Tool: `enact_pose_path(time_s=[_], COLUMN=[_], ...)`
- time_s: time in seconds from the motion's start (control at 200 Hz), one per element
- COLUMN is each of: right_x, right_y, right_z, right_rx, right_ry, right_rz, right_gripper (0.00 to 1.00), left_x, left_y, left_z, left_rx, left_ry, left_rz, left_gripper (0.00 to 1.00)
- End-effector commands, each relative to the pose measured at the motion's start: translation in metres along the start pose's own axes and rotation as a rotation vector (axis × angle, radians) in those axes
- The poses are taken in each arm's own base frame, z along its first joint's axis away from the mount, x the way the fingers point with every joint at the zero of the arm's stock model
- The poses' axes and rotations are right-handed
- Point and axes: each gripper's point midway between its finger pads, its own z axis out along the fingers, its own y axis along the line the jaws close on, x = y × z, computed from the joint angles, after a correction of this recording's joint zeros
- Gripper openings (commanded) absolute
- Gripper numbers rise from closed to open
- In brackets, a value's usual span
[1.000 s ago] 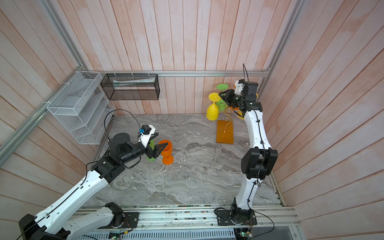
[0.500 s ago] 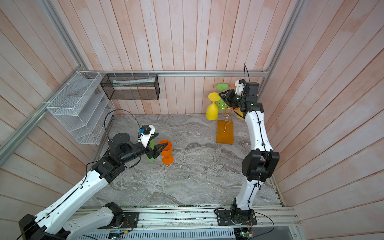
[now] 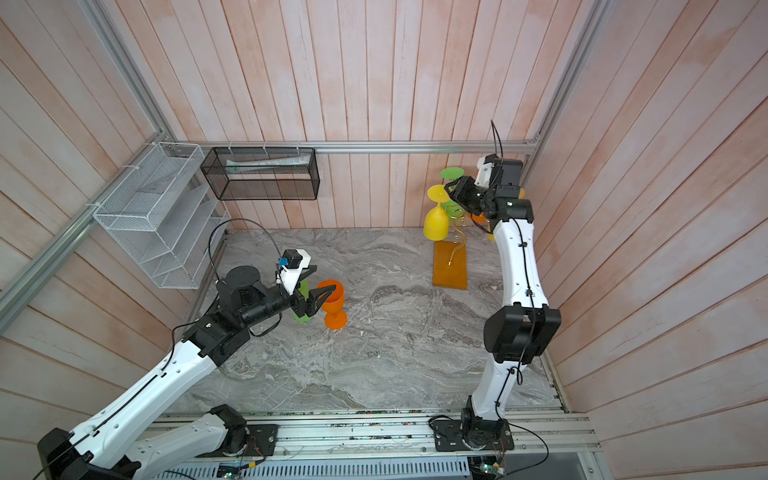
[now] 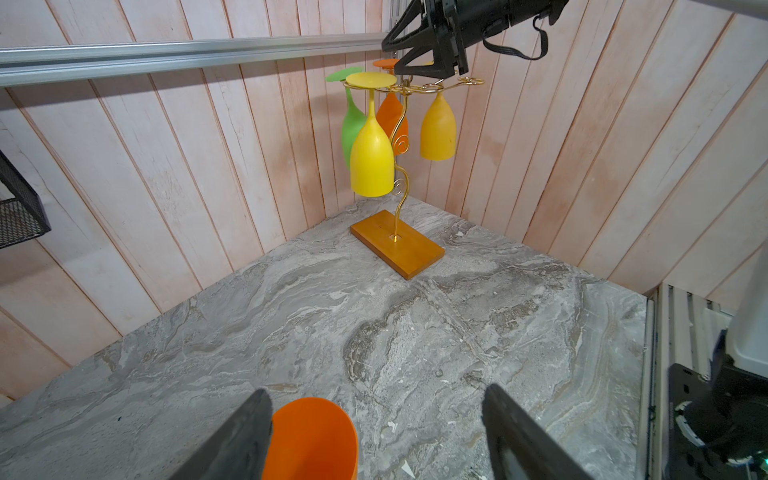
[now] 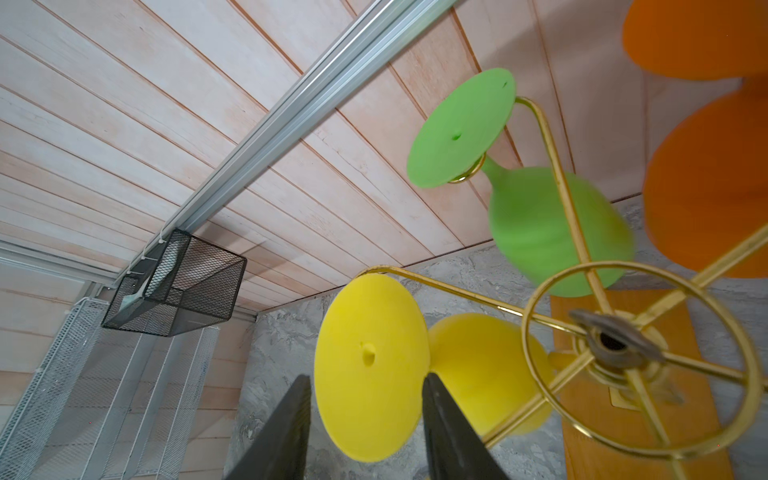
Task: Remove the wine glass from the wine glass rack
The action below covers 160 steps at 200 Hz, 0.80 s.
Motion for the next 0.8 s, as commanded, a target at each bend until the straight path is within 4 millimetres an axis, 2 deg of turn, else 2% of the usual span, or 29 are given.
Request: enact_pose_path(time_s=[0.0, 0.575, 0.795], right_x=[-0.004, -0.006, -0.001], right_y=[-0.001, -0.02, -0.008], right_z=[-0.003, 0.028, 0.038], right_rx=[0.05, 0.123, 0.053], right_ry=[-0.016, 0.007, 0.033], right_rz=[-0.037, -0.052, -0.041], right_gripper=[0.47, 0.51, 0.5], left_x=[0.002, 0.005, 0.007], left_y=[0.001, 0.003, 0.004], left_z=[0.003, 0.005, 0.005], left_rx=[-0.006, -0.012, -0.018], left_ry=[-0.001, 0.01, 0.014], left_rz=[-0.007, -0.007, -0.005], left_gripper=[0.81, 0.81, 0.81])
